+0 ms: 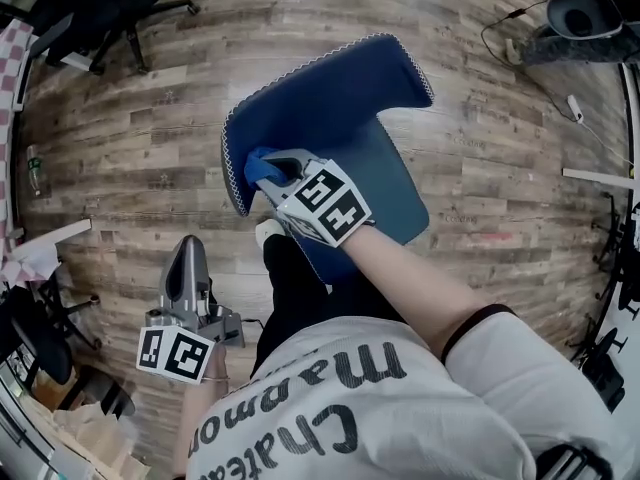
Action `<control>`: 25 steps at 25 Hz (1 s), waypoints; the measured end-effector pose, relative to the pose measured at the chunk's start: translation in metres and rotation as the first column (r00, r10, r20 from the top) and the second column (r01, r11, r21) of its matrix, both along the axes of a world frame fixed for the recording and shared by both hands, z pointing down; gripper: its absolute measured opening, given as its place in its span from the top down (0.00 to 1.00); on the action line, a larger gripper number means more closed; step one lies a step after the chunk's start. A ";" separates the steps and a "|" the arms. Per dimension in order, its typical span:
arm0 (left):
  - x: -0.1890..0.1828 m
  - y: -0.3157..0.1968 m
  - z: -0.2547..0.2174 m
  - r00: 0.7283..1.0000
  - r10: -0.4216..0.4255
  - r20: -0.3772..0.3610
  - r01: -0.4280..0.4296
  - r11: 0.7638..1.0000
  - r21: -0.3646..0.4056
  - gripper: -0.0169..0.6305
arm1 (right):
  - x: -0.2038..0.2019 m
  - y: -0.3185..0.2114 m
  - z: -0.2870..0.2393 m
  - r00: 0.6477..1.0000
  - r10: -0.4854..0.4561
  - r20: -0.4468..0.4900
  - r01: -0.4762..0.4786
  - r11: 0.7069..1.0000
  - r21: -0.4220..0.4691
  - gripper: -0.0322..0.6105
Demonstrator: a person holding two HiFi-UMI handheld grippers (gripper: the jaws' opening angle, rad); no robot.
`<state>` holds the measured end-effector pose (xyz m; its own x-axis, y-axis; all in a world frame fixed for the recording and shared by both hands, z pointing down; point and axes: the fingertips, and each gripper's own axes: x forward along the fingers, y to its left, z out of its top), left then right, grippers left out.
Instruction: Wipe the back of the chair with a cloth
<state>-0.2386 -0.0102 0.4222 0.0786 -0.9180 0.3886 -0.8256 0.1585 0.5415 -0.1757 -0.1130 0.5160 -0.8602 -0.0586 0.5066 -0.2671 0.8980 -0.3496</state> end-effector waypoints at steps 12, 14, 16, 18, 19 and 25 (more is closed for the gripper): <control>0.011 0.002 0.015 0.999 0.023 -0.035 -0.024 0.999 -0.032 0.97 | 0.014 -0.034 0.015 0.999 0.039 -0.027 -0.039 0.999 0.010 0.87; 0.014 -0.003 0.015 0.999 0.028 -0.038 -0.029 0.999 -0.032 0.97 | 0.022 -0.045 0.019 0.996 0.081 -0.037 -0.081 0.997 0.014 0.87; 0.017 -0.007 0.015 0.999 0.034 -0.037 -0.036 0.999 -0.033 0.97 | 0.034 -0.058 0.022 0.990 0.131 -0.046 -0.131 0.991 0.006 0.87; 0.020 -0.013 0.015 0.999 0.038 -0.034 -0.040 0.999 -0.035 0.97 | 0.048 -0.073 0.025 0.983 0.178 -0.054 -0.178 0.984 0.004 0.87; 0.021 -0.016 0.015 0.999 0.040 -0.033 -0.041 0.999 -0.035 0.97 | 0.054 -0.081 0.026 0.978 0.198 -0.060 -0.197 0.980 0.008 0.87; 0.031 -0.027 0.015 0.998 0.055 -0.028 -0.057 0.998 -0.038 0.97 | 0.088 -0.114 0.031 0.958 0.270 -0.100 -0.264 0.962 0.073 0.87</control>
